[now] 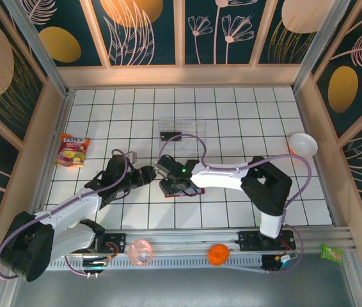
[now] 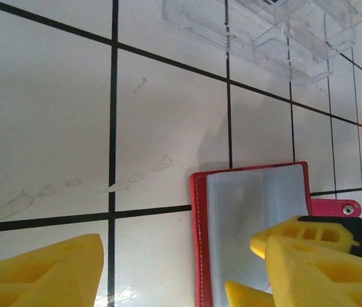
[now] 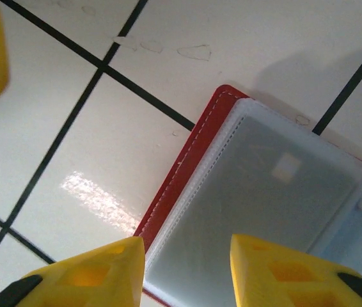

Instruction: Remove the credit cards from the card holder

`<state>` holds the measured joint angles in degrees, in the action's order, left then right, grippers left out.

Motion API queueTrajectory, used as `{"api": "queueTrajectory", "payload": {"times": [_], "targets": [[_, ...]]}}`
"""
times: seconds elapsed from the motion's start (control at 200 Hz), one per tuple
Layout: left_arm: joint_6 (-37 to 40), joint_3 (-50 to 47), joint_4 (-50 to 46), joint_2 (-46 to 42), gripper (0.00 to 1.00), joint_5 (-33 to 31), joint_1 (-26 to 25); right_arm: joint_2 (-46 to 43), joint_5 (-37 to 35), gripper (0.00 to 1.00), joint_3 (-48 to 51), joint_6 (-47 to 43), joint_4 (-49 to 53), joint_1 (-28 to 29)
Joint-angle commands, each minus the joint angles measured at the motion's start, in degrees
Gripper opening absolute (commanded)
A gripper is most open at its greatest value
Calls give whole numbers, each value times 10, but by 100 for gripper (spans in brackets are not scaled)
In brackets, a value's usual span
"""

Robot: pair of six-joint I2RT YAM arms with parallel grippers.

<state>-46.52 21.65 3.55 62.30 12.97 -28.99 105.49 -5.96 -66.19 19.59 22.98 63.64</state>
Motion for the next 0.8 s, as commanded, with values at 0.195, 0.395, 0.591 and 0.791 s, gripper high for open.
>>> {"api": "queueTrajectory", "payload": {"times": [0.195,0.395,0.591,0.791], "targets": [[25,10,-2,16,63,23,3,28,-38,28,11,8,24,18],[20,10,31,43,54,54,-6,-5,-8,8,32,13,-28,8],[4,16,67,83,40,70,-36,-56,47,0,76,27,-116,-12],[-5,16,87,111,32,77,-57,-80,102,0,102,44,-160,-31]]}}
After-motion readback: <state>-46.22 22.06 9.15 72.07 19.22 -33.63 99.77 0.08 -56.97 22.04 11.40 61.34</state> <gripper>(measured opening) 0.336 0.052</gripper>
